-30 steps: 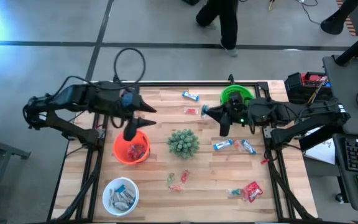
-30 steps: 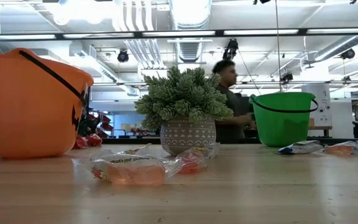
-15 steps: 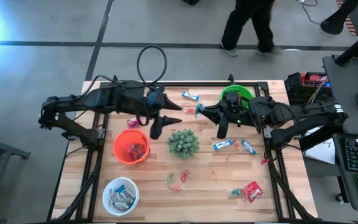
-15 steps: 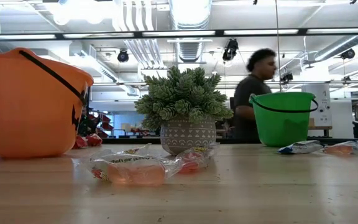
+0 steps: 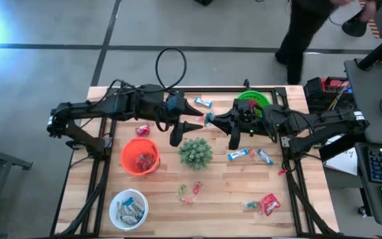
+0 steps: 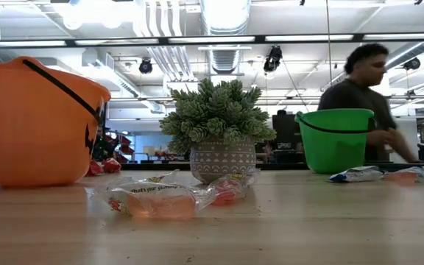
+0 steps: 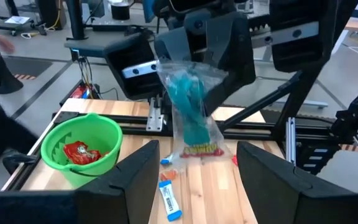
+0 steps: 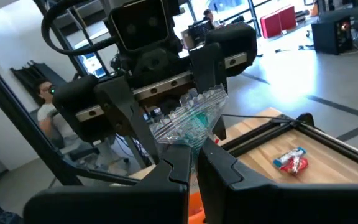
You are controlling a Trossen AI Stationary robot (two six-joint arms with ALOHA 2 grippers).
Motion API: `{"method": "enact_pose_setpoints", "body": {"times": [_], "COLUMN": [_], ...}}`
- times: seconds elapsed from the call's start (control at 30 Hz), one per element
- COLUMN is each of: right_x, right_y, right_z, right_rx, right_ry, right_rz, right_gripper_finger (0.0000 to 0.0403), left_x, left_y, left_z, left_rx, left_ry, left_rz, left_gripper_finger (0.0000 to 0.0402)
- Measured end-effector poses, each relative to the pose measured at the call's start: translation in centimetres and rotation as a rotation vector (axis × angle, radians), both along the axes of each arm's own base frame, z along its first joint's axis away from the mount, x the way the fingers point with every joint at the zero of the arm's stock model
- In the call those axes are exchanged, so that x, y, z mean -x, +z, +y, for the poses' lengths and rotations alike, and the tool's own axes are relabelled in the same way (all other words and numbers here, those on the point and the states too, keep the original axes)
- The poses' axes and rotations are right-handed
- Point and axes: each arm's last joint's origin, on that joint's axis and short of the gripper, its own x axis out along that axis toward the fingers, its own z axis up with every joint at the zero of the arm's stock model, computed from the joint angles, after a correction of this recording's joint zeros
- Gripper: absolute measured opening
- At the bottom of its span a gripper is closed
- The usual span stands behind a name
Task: Sort candy
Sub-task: Put the blue gummy into the orange bucket
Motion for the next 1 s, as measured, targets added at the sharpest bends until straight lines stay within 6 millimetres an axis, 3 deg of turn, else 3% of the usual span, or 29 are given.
{"method": "enact_pose_setpoints", "body": {"times": [0.4, 0.73, 1.0], "right_x": [-0.2, -1.6, -1.2], "right_y": [0.1, -0.7, -0.1], "right_z": [0.0, 0.2, 0.2], "right_rx": [0.002, 0.006, 0.009], "right_ry": [0.0, 0.016, 0.015], "right_rz": [-0.028, -0.022, -0.059], "right_gripper_finger": [0.0008, 0.0008, 0.0008], "left_x": [0.0, 0.0, -0.1], "left_y": [0.2, 0.2, 0.0], "left_z": [0.6, 0.8, 0.8], "left_rx": [0.012, 0.015, 0.02], "left_ry": [-0.024, -0.031, -0.042], "left_rz": [-0.019, -0.026, -0.013], "left_gripper_finger": [0.0197, 0.0197, 0.0197]}}
